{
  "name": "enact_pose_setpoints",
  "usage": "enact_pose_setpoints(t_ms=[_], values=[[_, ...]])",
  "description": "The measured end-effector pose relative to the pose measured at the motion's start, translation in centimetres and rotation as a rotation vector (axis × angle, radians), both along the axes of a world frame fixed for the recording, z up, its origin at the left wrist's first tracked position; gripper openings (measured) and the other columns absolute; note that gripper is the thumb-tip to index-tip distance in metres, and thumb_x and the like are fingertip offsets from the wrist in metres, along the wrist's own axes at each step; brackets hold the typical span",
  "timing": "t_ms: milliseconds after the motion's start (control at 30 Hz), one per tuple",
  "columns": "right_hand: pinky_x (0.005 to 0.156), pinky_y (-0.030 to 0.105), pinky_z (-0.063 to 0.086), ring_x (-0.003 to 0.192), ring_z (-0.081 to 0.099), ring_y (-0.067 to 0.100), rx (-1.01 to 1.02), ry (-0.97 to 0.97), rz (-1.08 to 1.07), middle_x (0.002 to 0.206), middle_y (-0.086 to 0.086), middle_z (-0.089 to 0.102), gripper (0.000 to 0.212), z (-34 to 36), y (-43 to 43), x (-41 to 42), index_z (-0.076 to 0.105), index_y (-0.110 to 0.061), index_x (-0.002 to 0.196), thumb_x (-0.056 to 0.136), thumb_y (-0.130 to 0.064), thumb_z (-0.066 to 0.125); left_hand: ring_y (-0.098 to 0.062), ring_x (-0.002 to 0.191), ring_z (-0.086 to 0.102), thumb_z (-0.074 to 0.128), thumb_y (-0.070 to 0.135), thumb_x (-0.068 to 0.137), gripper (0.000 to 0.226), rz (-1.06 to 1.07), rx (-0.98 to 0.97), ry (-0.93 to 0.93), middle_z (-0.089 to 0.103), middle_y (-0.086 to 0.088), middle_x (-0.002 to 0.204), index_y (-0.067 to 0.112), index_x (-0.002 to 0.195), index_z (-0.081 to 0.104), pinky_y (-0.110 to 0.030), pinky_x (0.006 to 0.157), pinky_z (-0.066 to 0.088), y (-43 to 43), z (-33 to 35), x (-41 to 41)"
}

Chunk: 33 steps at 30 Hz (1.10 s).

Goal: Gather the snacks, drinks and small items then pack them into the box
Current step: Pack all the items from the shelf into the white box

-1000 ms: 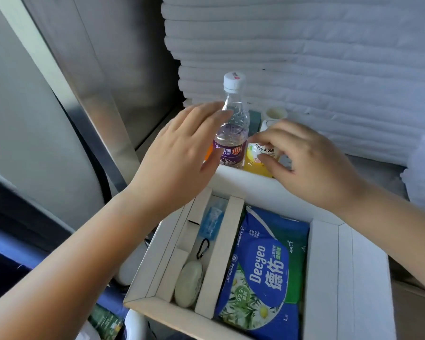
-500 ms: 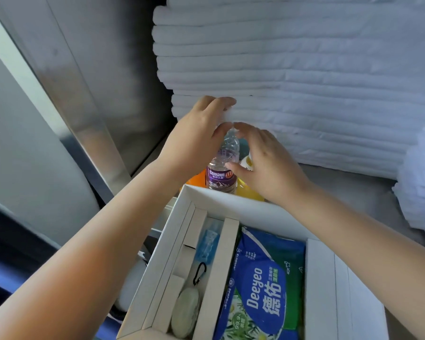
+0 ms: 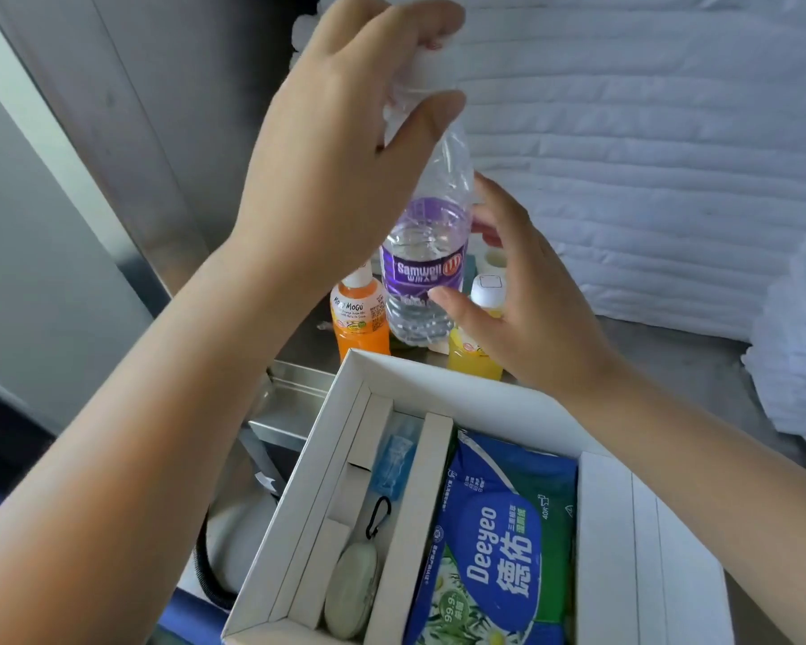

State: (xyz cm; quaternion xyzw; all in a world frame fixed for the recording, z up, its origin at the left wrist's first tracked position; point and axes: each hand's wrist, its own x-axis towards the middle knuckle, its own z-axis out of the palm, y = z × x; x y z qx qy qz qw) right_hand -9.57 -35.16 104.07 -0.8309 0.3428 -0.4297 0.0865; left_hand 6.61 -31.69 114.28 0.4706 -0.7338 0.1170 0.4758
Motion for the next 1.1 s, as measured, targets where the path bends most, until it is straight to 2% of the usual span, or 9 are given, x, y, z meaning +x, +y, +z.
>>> enact_pose_setpoints(t_ms=[233,467,567,633,700,800,867,967,1100], values=[[0.092,0.039,0.052,0.115,0.057,0.008,0.312,-0.073,0.221,0.134,-0.008,0.051,0.088,-0.7,4.1,-0.9,0.012,-0.031,0.148,0.080,-0.052,0.064,-0.002,0.085,0.054,0.054,0.031,0.092,0.034,-0.044,0.078,0.120,0.050,0.015,0.107,0.021,0.124,0.057,-0.028,0.080,0.050,3.4,-1.7,-0.6],[0.090,0.039,0.053,0.109,0.059,0.000,0.509,0.161,0.239,0.131,-0.018,0.055,0.086,-1.8,7.4,-3.9,0.012,-0.049,0.145,0.075,-0.063,0.061,0.000,0.078,0.057,0.060,0.033,0.088,0.023,-0.056,0.302,0.174,0.057,0.017,0.100,0.026,0.110,0.057,-0.007,0.066,0.043,6.5,-5.1,0.4],[0.089,0.021,0.051,0.107,0.055,-0.010,0.637,0.355,0.241,0.126,-0.031,0.051,0.086,-2.5,8.4,-5.2,0.006,-0.062,0.138,0.070,-0.068,0.059,0.000,0.074,0.057,0.060,0.039,0.084,0.018,-0.056,0.520,0.162,0.060,0.020,0.089,0.032,0.099,0.055,-0.005,0.060,0.041,7.6,-7.4,1.3],[0.086,0.011,0.045,0.108,0.049,-0.015,0.696,0.492,0.250,0.130,-0.033,0.047,0.087,-3.1,8.8,-5.7,0.003,-0.064,0.136,0.071,-0.066,0.061,0.002,0.073,0.055,0.056,0.048,0.079,0.018,-0.022,0.665,0.060,0.057,0.024,0.085,0.039,0.093,0.054,-0.012,0.056,0.041,8.2,-9.2,2.0],[0.084,0.012,0.044,0.104,0.051,-0.011,0.732,0.627,0.254,0.130,-0.029,0.049,0.086,-3.7,9.1,-6.1,0.002,-0.064,0.134,0.073,-0.065,0.063,0.006,0.076,0.053,0.052,0.055,0.076,0.020,-0.007,0.789,-0.070,0.055,0.024,0.082,0.042,0.090,0.054,-0.017,0.057,0.038,8.7,-11.0,2.5],[0.074,0.020,0.050,0.088,0.057,-0.007,0.787,0.772,0.293,0.111,-0.024,0.059,0.083,-4.3,9.2,-6.3,0.007,-0.063,0.136,0.074,-0.065,0.063,0.012,0.082,0.050,0.042,0.066,0.074,0.028,-0.077,0.945,-0.236,0.055,0.028,0.087,0.046,0.090,0.053,-0.016,0.063,0.038,9.2,-12.8,3.0],[0.063,0.012,0.046,0.084,0.055,-0.013,0.813,0.809,0.328,0.099,-0.028,0.058,0.081,-4.6,9.2,-6.3,0.012,-0.062,0.135,0.073,-0.065,0.064,0.014,0.086,0.049,0.031,0.072,0.072,0.037,-0.129,1.028,-0.335,0.053,0.033,0.092,0.048,0.092,0.052,-0.013,0.068,0.038,9.3,-13.6,3.1],[0.058,0.008,0.042,0.083,0.051,-0.021,0.831,0.852,0.349,0.091,-0.032,0.054,0.079,-5.0,9.4,-5.8,0.018,-0.059,0.133,0.070,-0.068,0.065,0.018,0.091,0.046,0.030,0.066,0.079,0.031,-0.199,1.136,-0.462,0.051,0.035,0.096,0.051,0.097,0.050,-0.011,0.072,0.038,9.2,-14.4,3.3],[0.059,0.007,0.040,0.079,0.052,-0.015,0.835,0.946,0.356,0.087,-0.031,0.051,0.078,-6.0,10.0,-5.2,0.025,-0.057,0.130,0.065,-0.073,0.065,0.013,0.087,0.047,0.037,0.046,0.095,0.011,-0.284,1.216,-0.660,0.052,0.026,0.098,0.049,0.099,0.047,-0.010,0.073,0.038,9.1,-15.9,3.2]])
